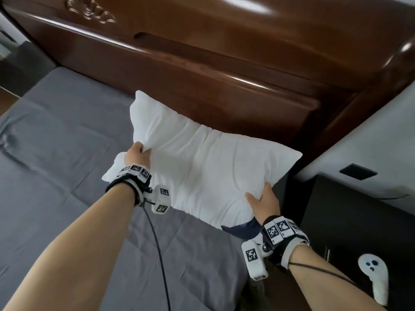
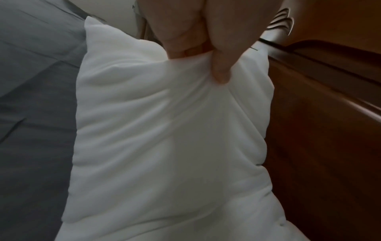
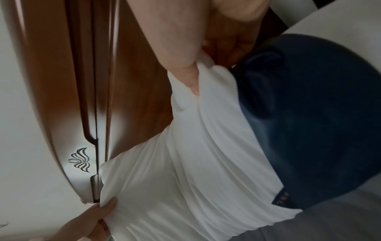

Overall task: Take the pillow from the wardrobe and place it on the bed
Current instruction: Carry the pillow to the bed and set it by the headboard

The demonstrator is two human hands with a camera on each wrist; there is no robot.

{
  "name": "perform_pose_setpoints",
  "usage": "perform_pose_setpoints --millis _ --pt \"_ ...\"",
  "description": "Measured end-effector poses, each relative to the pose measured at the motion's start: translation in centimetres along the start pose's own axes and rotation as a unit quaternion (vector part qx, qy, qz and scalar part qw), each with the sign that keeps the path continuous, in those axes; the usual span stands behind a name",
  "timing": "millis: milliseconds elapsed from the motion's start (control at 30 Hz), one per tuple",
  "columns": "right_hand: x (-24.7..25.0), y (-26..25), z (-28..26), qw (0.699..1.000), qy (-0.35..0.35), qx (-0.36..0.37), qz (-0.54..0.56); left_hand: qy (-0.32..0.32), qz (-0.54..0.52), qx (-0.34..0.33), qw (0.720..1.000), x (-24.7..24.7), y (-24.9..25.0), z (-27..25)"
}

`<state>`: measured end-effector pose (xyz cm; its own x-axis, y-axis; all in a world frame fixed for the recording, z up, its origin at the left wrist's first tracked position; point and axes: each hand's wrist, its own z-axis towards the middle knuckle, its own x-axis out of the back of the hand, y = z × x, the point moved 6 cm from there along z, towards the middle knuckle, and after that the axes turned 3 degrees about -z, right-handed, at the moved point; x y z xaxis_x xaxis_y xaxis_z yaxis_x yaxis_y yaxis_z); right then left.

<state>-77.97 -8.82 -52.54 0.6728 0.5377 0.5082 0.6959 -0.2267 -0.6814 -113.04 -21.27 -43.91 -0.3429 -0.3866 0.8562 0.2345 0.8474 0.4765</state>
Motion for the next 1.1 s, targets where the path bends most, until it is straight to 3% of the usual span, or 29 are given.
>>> perform_pose_setpoints --millis 333,567,767,900,1000,1100 --pt "-3.3 1.1 5.1 0.997 0.055 -0.002 0.058 0.040 -0.062 0.006 0.997 -3.6 -1.4 8.9" --pt "-3.7 -0.6 4.7 0.997 0.040 0.009 0.066 0.073 -0.087 0.034 0.993 -2.6 -1.2 9.6" --pt "-4.0 -1.2 5.9 0.999 0.030 -0.025 0.020 0.016 -0.025 0.040 0.999 -1.8 -1.0 10.2" --pt "-4.2 1.7 7.0 0.997 0.028 -0.079 -0.004 -0.036 0.050 0.054 0.997 -4.3 -3.8 11.8" --pt "-4.5 3.7 7.4 0.994 0.033 -0.108 0.000 -0.118 0.047 0.054 0.991 -7.6 -6.2 11.6" --pt "-5.0 5.3 7.9 0.991 0.046 -0.126 -0.008 -0.144 0.042 0.062 0.987 -9.6 -7.7 10.2"
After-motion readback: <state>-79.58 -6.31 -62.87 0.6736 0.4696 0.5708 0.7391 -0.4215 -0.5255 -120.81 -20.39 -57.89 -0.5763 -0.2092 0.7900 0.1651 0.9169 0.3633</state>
